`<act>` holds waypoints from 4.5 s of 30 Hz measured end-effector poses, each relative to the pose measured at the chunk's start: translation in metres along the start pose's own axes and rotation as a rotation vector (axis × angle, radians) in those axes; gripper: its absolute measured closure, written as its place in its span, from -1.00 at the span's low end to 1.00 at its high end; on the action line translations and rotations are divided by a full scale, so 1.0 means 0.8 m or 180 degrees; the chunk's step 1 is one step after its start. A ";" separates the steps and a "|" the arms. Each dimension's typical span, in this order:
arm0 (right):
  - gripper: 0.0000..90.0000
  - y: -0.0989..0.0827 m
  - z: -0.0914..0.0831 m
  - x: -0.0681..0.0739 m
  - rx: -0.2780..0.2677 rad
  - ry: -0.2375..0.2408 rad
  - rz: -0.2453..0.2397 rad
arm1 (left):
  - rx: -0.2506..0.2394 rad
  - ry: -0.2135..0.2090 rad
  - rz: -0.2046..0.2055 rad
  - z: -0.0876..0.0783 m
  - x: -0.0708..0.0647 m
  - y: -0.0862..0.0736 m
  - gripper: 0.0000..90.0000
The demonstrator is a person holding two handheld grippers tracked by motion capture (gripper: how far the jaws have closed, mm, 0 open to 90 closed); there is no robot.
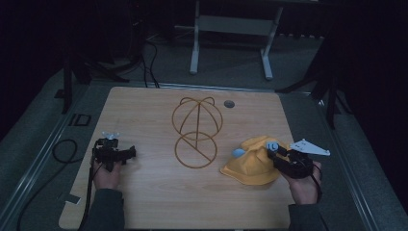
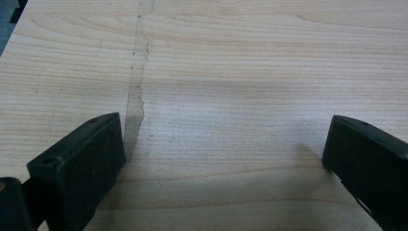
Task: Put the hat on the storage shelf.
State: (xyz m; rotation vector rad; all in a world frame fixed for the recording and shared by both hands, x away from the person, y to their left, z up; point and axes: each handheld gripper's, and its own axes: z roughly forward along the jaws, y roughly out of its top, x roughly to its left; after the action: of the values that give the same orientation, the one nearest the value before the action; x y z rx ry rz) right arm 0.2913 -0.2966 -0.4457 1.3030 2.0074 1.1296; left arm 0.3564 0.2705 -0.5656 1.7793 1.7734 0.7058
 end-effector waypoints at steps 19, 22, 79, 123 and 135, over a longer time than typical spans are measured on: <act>0.17 0.021 -0.022 -0.005 -0.0064 -0.0050 -0.0266 | -0.0001 0.0000 -0.0001 0.000 0.000 0.000 -0.97; 0.21 0.026 -0.022 -0.004 -0.0010 -0.0015 -0.0357 | 0.0000 0.0000 -0.0004 0.000 0.000 0.000 -0.98; 0.08 0.083 0.032 0.009 0.1369 0.0611 -0.1382 | 0.0006 -0.0001 0.0001 0.000 0.000 0.000 -0.97; 0.08 0.105 0.087 0.026 0.2253 0.1034 -0.2322 | 0.0013 -0.0003 0.0002 0.000 0.000 0.000 -0.97; 0.21 0.109 0.106 0.037 0.2598 0.1083 -0.2475 | 0.0006 -0.0001 0.0001 0.000 0.000 0.000 -0.97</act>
State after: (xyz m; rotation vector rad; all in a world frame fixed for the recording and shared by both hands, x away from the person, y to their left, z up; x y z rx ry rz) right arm 0.3862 -0.2210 -0.4167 0.4718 2.9937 0.1453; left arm 0.3563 0.2706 -0.5655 1.7808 1.7742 0.7042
